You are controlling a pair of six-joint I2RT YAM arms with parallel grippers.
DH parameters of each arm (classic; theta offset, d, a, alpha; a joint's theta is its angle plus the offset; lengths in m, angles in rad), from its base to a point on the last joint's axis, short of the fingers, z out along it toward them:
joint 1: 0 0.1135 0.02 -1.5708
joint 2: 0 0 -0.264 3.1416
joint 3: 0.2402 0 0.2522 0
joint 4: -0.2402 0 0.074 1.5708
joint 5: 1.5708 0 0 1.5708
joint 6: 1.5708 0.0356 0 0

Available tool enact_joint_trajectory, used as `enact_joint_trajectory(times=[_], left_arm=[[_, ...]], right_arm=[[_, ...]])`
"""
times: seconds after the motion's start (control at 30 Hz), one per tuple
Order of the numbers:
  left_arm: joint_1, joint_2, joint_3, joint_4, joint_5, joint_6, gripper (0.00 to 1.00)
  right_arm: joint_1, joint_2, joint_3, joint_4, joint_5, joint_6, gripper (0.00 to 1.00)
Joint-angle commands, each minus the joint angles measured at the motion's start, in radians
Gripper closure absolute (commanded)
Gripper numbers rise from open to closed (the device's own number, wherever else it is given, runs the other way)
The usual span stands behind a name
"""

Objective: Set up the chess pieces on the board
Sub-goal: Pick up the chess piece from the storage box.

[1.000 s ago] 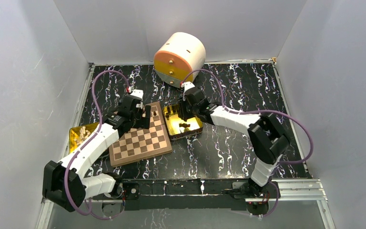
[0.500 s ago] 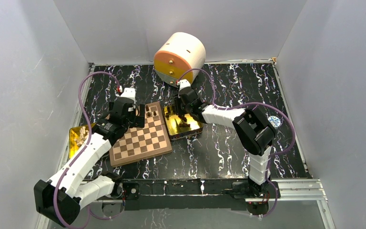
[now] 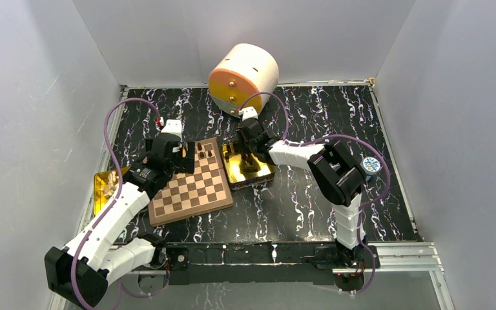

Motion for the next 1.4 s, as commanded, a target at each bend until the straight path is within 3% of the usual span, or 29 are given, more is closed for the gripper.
enact_joint_trajectory(times=[0.0,0.53,0.73,0.9,1.37], left_arm=[[0.002,-0.009,-0.008,0.005,-0.021,0.009,0.07],[0.002,-0.001,-0.009,0.008,-0.021,0.014,0.08],[0.002,-0.009,-0.011,0.01,-0.025,0.014,0.08],[0.002,-0.01,-0.011,0.01,-0.026,0.016,0.07],[0.002,-0.011,-0.014,0.012,-0.031,0.014,0.08]], right_arm=[[0.001,0.002,0.029,0.009,0.061,-0.029,0.63],[-0.01,0.046,0.051,0.009,0.041,-0.036,0.65],[-0.011,0.046,0.052,0.01,0.045,-0.046,0.71],[-0.011,0.027,0.06,-0.001,0.046,-0.06,0.77],[-0.01,-0.077,0.046,-0.085,0.021,-0.04,0.78]])
